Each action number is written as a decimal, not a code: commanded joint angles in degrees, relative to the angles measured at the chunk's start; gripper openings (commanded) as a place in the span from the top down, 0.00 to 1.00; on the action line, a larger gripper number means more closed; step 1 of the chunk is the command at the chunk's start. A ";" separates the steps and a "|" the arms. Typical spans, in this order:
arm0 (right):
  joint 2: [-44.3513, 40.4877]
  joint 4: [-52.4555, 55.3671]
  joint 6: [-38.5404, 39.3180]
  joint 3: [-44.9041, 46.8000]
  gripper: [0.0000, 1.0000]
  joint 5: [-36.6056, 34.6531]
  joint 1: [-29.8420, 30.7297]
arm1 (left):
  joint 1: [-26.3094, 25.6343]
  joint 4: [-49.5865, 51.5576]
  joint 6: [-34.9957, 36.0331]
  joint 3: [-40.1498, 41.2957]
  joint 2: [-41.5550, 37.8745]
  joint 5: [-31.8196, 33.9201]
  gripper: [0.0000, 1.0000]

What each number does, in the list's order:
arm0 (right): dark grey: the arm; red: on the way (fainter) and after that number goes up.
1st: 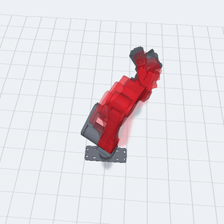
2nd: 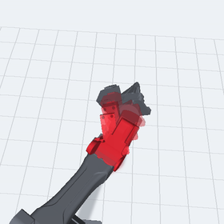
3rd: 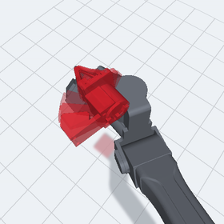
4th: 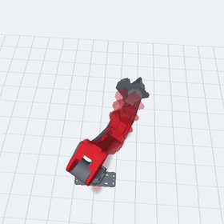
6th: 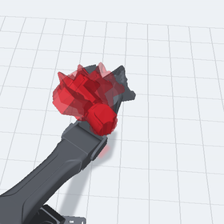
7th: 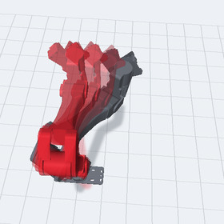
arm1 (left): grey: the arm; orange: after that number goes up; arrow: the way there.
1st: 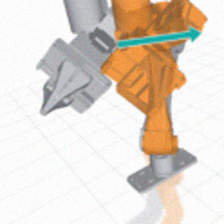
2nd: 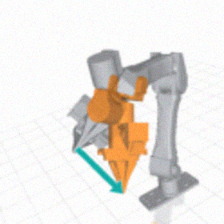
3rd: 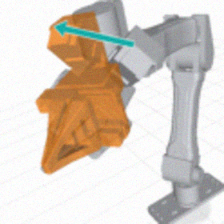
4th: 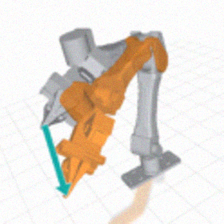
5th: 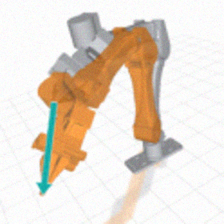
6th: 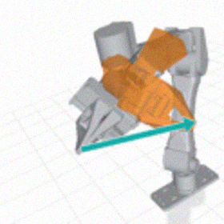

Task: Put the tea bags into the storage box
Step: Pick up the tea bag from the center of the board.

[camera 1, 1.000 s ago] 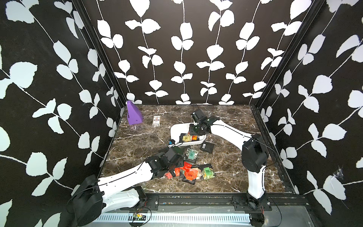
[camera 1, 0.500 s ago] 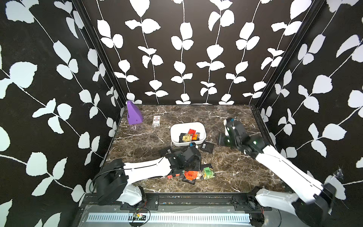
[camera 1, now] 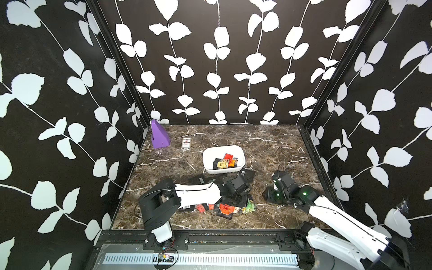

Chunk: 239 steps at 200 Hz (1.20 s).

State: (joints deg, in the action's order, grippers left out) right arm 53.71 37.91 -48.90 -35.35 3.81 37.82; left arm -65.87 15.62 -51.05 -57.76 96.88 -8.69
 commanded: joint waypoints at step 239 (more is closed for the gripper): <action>15.20 -25.86 -10.07 10.47 0.64 4.36 8.67 | -0.31 7.15 0.89 -3.15 6.26 1.21 1.00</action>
State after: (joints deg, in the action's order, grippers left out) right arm 68.69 14.20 -57.69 -26.65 8.21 46.00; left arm -65.87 22.15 -50.52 -60.20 102.37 -7.75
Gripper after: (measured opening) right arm 0.389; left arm 0.047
